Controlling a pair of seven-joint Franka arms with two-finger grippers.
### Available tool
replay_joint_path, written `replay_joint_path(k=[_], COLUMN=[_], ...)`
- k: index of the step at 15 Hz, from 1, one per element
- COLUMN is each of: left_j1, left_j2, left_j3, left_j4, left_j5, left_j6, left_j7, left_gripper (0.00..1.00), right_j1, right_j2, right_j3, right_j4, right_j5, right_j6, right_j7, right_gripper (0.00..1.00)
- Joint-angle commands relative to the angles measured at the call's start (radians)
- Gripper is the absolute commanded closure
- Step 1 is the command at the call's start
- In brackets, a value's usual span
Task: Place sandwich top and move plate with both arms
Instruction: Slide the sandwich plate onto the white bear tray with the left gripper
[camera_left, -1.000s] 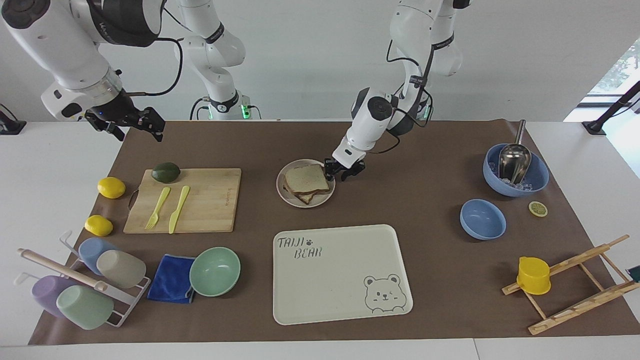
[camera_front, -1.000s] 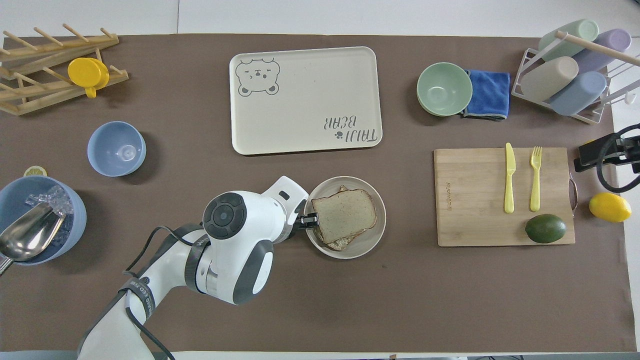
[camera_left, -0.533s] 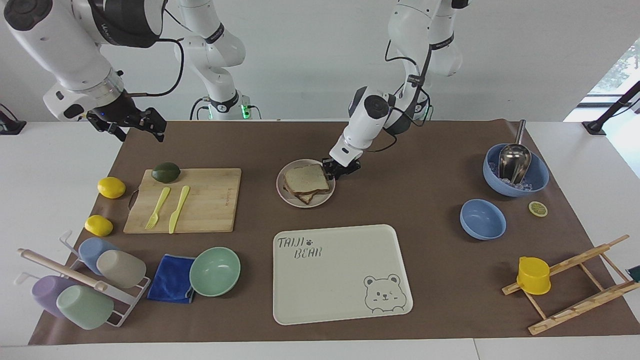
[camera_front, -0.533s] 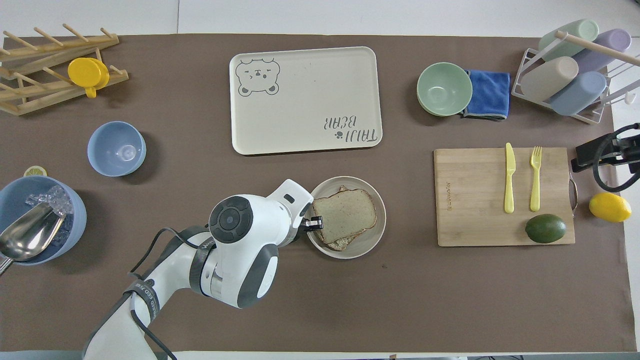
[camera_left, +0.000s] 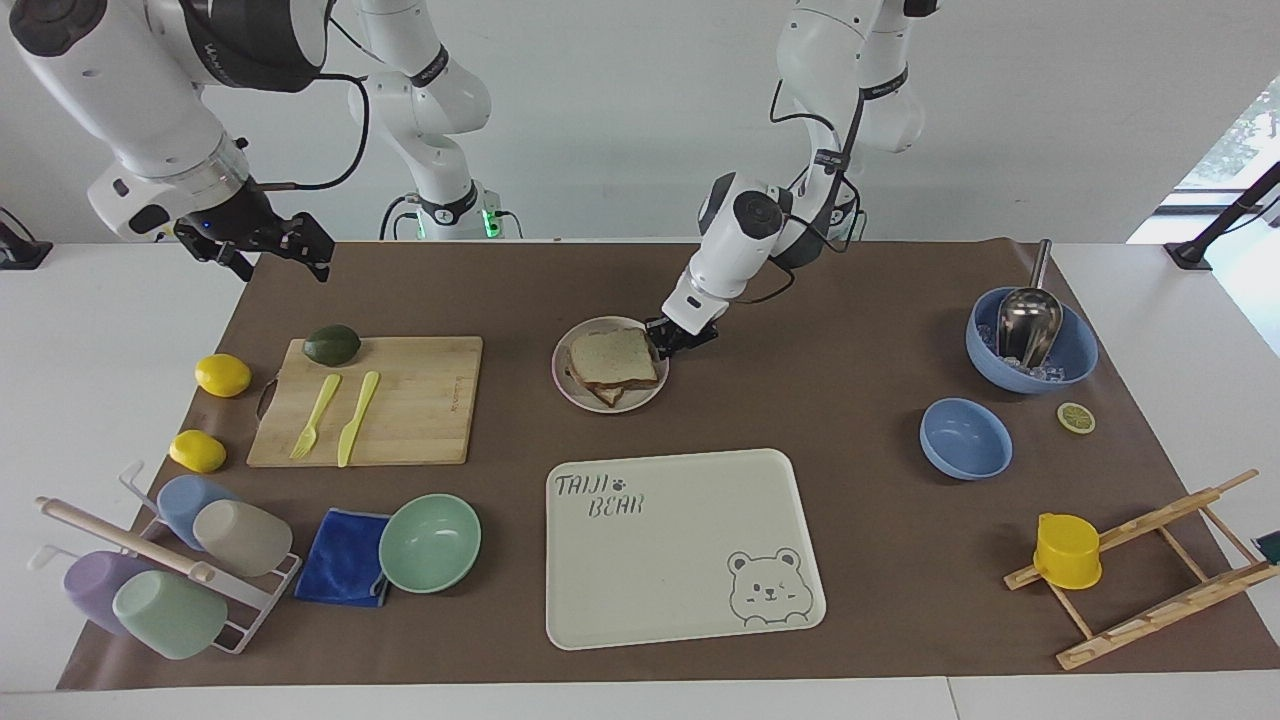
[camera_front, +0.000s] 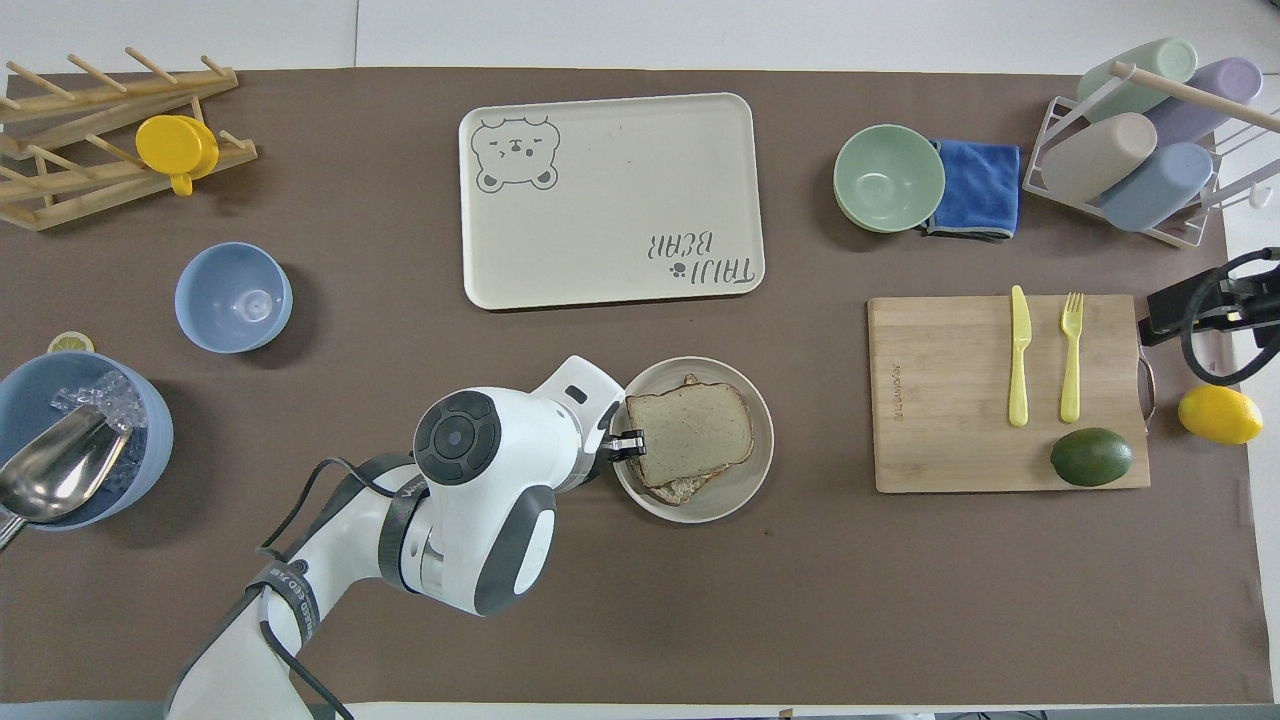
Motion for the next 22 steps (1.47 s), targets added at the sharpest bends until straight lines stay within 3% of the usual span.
replay_joint_path(k=[1,7,11,13,22], left_j1=[0.018,0.159,0.267,0.322,0.365], left_j2=[-0.011,0.002,0.080,0.163,0.502], left_j3=[0.012,0.020,0.020,0.020,0.023], left_j4=[0.030,0.255,0.440,0.592,0.974], left_j5=[-0.023,-0.014,0.027,0.047,0.041], left_j6=[-0.053,-0.290,-0.395,-0.487,-0.488], left_j7=[-0.008,-0.006,0.001,0.001,-0.005], left_gripper=[1.00,1.00,1.00,1.00,1.00], right_j1=[0.003,0.003,0.003,0.003,0.003], right_j2=[-0.019,-0.019,-0.019,-0.019,-0.019], right_j3=[-0.002,-0.002,0.000,0.000,-0.002], right_j4=[-0.016,-0.016,-0.016,-0.016,-0.016], right_j5=[0.003,0.003,0.003,0.003,0.003], right_j6=[-0.004,-0.004,-0.004,-0.004,-0.006], right_j7=[-0.006,-0.006,-0.006,-0.006,-0.006], right_gripper=[0.00,0.00,0.00,0.00,0.00])
